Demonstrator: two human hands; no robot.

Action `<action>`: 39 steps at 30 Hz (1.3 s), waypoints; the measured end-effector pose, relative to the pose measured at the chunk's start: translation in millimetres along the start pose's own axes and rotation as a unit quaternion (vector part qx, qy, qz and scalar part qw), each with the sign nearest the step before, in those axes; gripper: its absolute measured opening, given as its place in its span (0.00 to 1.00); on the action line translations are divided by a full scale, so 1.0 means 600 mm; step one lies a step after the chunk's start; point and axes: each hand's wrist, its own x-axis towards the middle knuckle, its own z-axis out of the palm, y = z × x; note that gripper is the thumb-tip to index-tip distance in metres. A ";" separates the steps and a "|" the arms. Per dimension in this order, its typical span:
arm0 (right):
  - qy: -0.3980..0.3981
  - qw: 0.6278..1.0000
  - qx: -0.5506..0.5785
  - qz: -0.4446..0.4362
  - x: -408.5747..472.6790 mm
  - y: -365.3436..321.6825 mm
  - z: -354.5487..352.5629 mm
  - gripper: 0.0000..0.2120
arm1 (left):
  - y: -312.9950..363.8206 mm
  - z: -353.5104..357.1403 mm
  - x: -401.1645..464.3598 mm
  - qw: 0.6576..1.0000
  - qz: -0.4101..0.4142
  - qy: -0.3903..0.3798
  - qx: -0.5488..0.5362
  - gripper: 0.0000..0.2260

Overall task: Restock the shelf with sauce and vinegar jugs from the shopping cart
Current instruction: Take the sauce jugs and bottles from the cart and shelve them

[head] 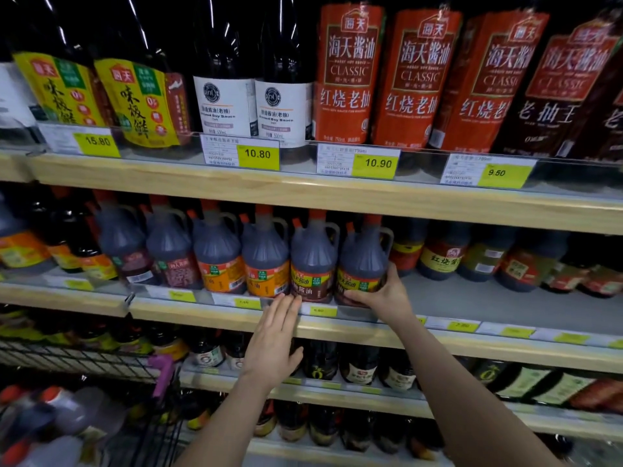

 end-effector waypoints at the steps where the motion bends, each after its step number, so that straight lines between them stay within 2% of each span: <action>1: -0.002 1.000 0.000 0.001 0.000 -0.001 -0.001 0.42 | -0.001 0.002 0.000 1.000 0.001 0.005 -0.004 0.39; 5: -0.021 0.999 0.006 0.025 0.001 -0.003 -0.003 0.44 | 0.006 -0.002 0.000 1.000 -0.008 0.000 -0.020 0.38; 9: -0.062 0.997 0.008 0.037 -0.024 -0.027 -0.022 0.50 | 0.012 -0.030 0.003 0.998 -0.012 -0.026 -0.059 0.34; 14: -0.044 0.996 -0.077 0.010 -0.115 -0.071 -0.061 0.32 | 0.018 -0.112 -0.038 0.990 -0.061 -0.021 -0.122 0.21; 17: -0.089 0.988 -0.129 -0.002 -0.187 -0.090 -0.081 0.21 | 0.026 -0.167 -0.100 0.988 -0.089 -0.008 -0.124 0.13; 22: -0.168 0.979 -0.106 -0.034 -0.328 -0.134 -0.075 0.12 | 0.048 -0.244 -0.247 0.985 -0.108 -0.012 -0.134 0.10; 26: -0.232 0.967 -0.101 -0.037 -0.428 -0.168 -0.045 0.11 | 0.055 -0.302 -0.382 0.985 -0.139 -0.007 -0.105 0.10; 30: -0.296 0.947 -0.114 -0.047 -0.513 -0.201 0.005 0.10 | 0.028 -0.353 -0.506 0.977 -0.179 0.009 -0.111 0.19; 34: -0.333 0.933 -0.119 -0.066 -0.577 -0.234 0.079 0.12 | -0.018 -0.392 -0.604 0.967 -0.225 0.031 -0.113 0.14; 39: -0.376 0.920 -0.083 -0.078 -0.665 -0.280 0.230 0.12 | -0.135 -0.427 -0.741 0.953 -0.281 0.037 -0.108 0.10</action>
